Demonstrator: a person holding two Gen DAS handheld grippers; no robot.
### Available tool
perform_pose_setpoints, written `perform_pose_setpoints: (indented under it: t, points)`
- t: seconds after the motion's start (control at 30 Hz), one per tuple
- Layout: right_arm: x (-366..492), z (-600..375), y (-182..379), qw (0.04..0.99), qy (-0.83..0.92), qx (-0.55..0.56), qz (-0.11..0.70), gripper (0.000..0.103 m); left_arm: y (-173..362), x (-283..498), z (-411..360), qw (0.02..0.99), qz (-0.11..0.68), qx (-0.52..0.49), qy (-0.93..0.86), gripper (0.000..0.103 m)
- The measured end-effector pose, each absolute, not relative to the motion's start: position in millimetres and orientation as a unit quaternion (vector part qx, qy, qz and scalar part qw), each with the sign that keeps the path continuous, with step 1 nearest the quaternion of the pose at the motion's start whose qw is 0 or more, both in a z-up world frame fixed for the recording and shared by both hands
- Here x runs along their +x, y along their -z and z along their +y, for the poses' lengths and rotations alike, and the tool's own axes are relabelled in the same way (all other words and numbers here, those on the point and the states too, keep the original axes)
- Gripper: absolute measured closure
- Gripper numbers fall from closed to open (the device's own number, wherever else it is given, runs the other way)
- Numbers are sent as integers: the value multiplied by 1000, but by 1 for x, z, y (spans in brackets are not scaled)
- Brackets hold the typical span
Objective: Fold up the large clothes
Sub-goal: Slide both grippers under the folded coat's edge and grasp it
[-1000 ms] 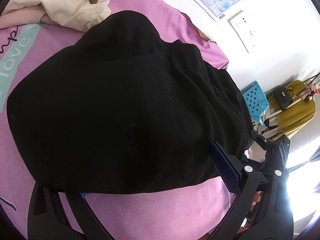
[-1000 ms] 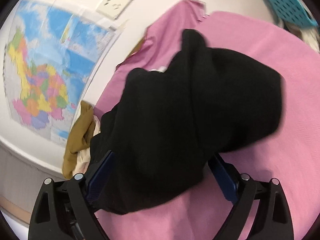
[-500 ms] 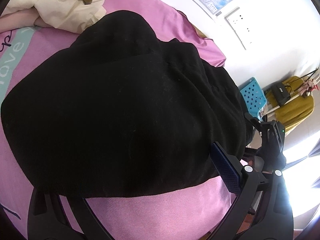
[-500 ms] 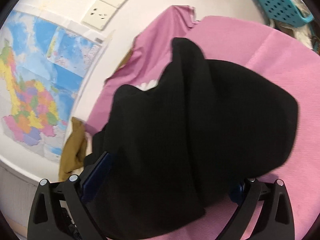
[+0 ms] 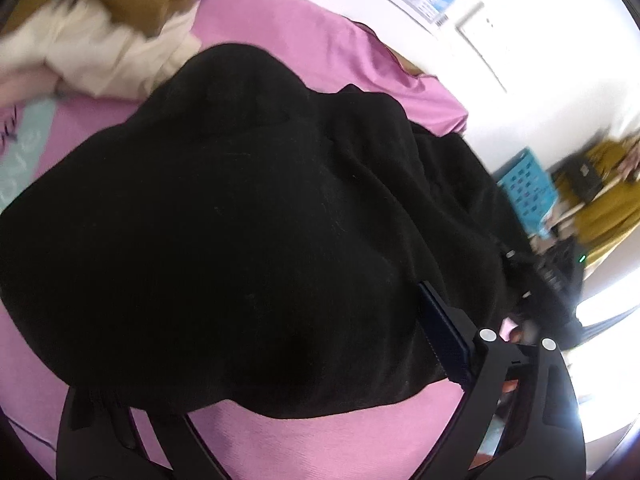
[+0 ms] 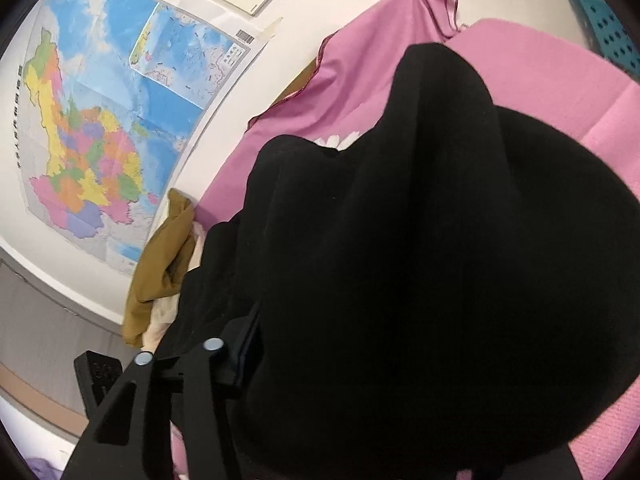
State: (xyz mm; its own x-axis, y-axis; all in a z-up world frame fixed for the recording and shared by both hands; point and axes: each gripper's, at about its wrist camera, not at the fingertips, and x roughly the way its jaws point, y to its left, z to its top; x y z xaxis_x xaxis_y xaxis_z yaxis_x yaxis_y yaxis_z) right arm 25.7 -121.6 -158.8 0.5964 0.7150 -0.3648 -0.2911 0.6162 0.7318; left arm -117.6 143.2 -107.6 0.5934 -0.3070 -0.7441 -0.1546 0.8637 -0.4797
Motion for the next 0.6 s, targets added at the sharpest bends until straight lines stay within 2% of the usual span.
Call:
perform_pose_setpoints:
  t: [0.07, 0.13, 0.2, 0.37, 0.47, 0.6]
  points:
    - [27, -119, 156, 830, -312, 317, 336, 34, 109, -115, 144, 852, 453, -261, 38, 11]
    - [27, -113, 152, 829, -325, 307, 336, 19, 114, -111, 149, 846, 455, -275, 35, 6]
    - [27, -107, 149, 831, -325, 301, 337, 12, 116, -109, 153, 844, 451, -287, 31, 5]
    - [26, -101, 147, 838, -326, 284, 333, 10, 116, -104, 148, 849, 454, -269, 24, 5]
    - [26, -102, 148, 840, -322, 275, 338, 22, 116, -104, 149, 851, 451, -268, 26, 5]
    - [29, -115, 155, 828, -322, 298, 349, 51, 114, -103, 149, 852, 451, -266, 23, 5]
